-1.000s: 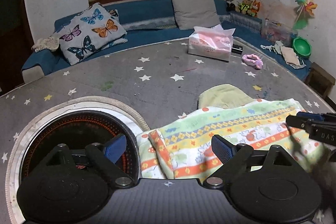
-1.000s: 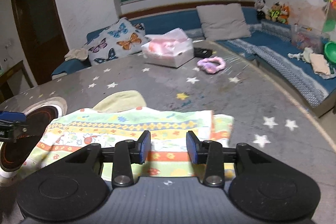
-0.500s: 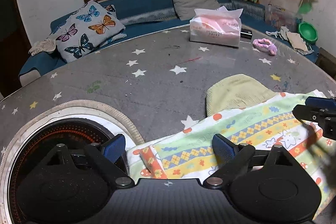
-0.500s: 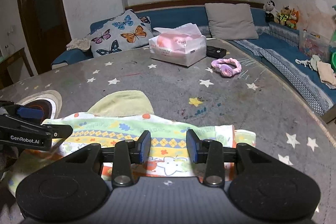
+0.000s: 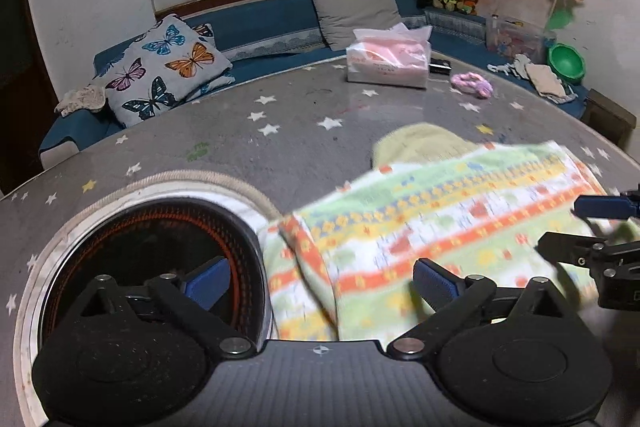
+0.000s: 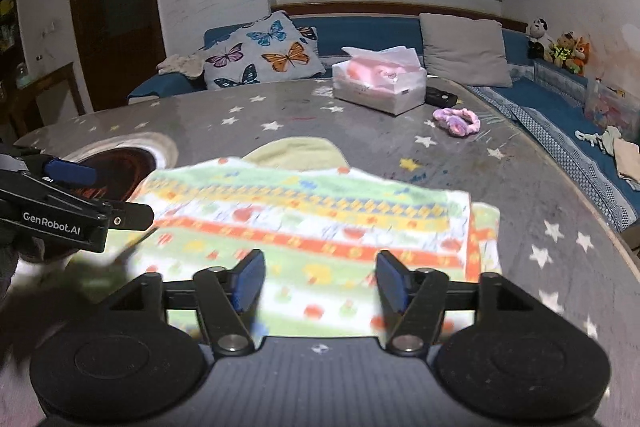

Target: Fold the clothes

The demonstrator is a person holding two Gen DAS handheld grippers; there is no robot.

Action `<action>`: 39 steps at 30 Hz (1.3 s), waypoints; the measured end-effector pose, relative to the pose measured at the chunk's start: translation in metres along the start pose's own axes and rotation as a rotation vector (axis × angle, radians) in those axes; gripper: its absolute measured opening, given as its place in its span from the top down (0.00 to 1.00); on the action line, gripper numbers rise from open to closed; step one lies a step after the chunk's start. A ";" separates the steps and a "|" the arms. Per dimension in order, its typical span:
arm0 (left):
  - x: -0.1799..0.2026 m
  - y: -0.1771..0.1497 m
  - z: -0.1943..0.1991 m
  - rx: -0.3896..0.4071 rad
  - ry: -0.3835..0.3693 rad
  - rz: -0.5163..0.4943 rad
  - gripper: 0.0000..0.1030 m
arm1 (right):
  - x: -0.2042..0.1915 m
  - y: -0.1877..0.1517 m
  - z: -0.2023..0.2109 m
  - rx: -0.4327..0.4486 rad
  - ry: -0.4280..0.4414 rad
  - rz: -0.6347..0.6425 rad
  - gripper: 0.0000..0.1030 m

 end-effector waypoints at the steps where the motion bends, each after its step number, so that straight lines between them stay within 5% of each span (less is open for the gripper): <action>1: 0.000 -0.004 0.002 -0.001 0.003 -0.006 0.02 | -0.003 -0.003 0.002 -0.003 -0.005 0.006 0.31; 20: -0.015 -0.049 0.043 -0.010 0.011 0.023 0.00 | -0.032 -0.036 0.036 0.024 -0.078 -0.022 0.01; 39: -0.035 -0.085 0.070 -0.017 0.030 0.090 0.00 | -0.063 -0.050 0.047 0.037 -0.082 -0.054 0.00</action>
Point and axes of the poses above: each gripper's, at about its wrist camera, not at the fingertips, and z roughly against the way its jaws point, x to its right, y to its top, the point moved 10 cm from there along -z, roughly the way its jaws point, and after that the axes turned 11 degrees about y, right-handed, at the moved point
